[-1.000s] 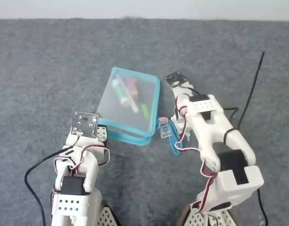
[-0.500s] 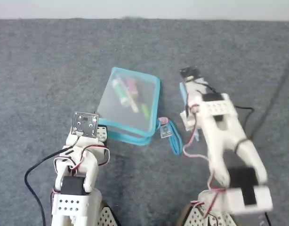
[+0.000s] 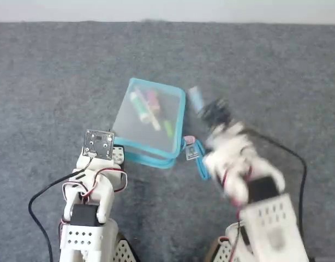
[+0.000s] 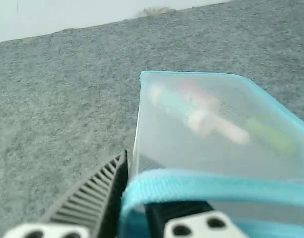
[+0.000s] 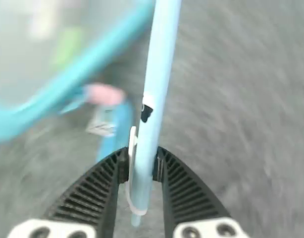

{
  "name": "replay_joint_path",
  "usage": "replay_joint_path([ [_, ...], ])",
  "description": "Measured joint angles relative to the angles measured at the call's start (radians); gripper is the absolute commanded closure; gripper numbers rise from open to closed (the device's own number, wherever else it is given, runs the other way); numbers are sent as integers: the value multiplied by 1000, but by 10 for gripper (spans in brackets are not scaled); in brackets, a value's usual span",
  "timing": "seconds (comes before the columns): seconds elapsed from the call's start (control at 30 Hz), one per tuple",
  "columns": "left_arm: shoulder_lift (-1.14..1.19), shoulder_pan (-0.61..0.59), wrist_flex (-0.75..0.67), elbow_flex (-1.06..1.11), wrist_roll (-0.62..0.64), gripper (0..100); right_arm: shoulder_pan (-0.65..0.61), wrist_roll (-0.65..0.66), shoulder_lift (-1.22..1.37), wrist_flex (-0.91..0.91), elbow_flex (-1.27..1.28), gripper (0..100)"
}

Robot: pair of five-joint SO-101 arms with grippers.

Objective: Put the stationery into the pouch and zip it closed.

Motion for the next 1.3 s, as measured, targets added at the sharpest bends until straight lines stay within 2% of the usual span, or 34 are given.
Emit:
replay_joint_path([
  [0.17, 0, 0, 0, 0, 0, 988, -215, 98, -224, 166, 6, 991],
  [0.37, 0, 0, 0, 0, 0, 988, -299, 193, -198, 226, 6, 991],
  [0.7, 0, 0, 0, 0, 0, 988, -302, 207, 51, 167, 8, 991],
  [0.83, 0, 0, 0, 0, 0, 988, -275, 144, 170, 157, -26, 991],
  [1.07, 0, 46, 0, 0, 0, 988, -239, 130, 382, 150, -92, 991],
  [1.3, 0, 91, 0, 0, 0, 988, -235, 161, 344, 149, -97, 991],
])
